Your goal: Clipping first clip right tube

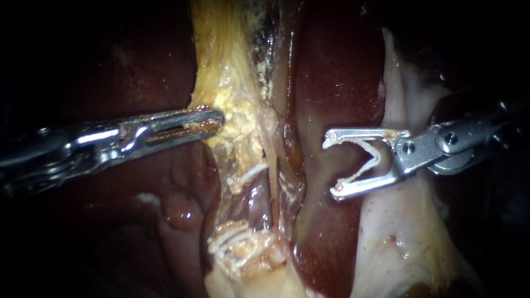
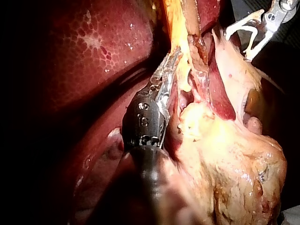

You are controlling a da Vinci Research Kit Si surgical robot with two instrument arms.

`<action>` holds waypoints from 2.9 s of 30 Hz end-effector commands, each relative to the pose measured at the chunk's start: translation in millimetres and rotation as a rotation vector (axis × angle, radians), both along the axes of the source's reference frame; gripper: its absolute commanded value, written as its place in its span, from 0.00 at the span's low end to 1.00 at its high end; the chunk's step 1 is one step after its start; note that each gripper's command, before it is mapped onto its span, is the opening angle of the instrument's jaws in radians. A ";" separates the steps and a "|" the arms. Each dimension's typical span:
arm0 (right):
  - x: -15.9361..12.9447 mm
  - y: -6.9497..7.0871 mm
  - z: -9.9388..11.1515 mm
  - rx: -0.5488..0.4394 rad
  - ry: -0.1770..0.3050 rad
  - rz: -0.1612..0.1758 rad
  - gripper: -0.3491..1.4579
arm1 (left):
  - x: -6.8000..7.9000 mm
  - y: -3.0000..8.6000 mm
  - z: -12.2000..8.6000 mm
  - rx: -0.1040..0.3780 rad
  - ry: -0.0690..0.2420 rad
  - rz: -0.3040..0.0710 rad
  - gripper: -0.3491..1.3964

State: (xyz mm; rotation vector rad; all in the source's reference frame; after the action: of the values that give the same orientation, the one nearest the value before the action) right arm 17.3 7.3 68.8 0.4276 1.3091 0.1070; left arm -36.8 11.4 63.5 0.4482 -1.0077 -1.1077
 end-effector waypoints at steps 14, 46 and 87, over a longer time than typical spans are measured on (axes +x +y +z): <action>3.6 -4.3 4.1 0.096 -0.003 -0.057 0.52 | 2.2 1.5 -4.2 0.013 -0.012 -0.009 0.00; 10.2 -8.0 11.5 0.253 -0.041 -0.171 0.49 | 4.4 2.3 -10.5 -0.024 -0.029 -0.049 0.00; 11.2 -8.6 12.3 0.368 -0.011 -0.215 0.04 | 4.3 2.1 -10.7 -0.025 -0.028 -0.050 0.00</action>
State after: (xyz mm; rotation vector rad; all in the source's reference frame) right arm 28.5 -1.3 81.1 0.8769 1.2251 0.1706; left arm -32.5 13.4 52.8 0.4213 -1.0610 -1.1353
